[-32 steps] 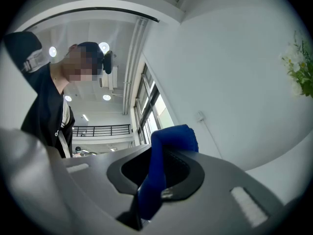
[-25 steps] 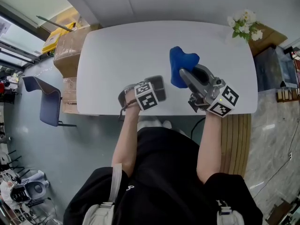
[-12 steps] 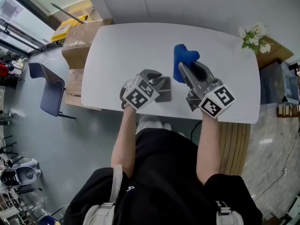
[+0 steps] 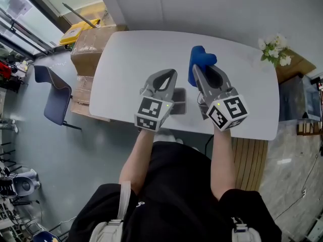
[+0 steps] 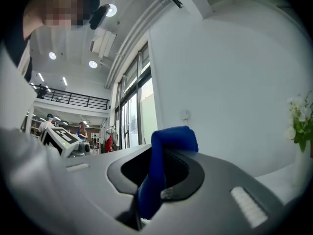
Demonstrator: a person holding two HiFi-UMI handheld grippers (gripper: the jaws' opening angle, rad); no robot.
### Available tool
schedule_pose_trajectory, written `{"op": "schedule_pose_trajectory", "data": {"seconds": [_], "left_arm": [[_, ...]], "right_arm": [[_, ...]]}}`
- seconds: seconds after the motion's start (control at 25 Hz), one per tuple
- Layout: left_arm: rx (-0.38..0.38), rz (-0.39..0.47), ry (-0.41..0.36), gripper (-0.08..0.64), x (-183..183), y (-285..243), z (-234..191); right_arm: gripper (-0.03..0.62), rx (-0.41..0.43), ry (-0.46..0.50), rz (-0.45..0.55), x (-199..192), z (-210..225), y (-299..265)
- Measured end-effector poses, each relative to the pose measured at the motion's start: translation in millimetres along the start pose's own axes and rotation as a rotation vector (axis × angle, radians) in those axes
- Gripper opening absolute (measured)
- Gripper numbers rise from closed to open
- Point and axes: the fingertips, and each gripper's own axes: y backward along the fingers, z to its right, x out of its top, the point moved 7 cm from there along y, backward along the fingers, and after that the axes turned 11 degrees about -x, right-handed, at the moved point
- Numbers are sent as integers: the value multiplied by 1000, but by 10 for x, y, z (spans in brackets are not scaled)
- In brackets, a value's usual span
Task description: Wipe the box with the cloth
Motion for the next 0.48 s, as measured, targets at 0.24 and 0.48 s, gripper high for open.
{"op": "schedule_pose_trajectory", "data": {"seconds": [0.24,0.48], "left_arm": [[155,137,12,0,291,97,-29],[243,245,21,0,499,216,-13]], "right_arm": [[55,-69,102,-29,32,-140,-51],[54,-112,143,0,112,-164,-33]]}}
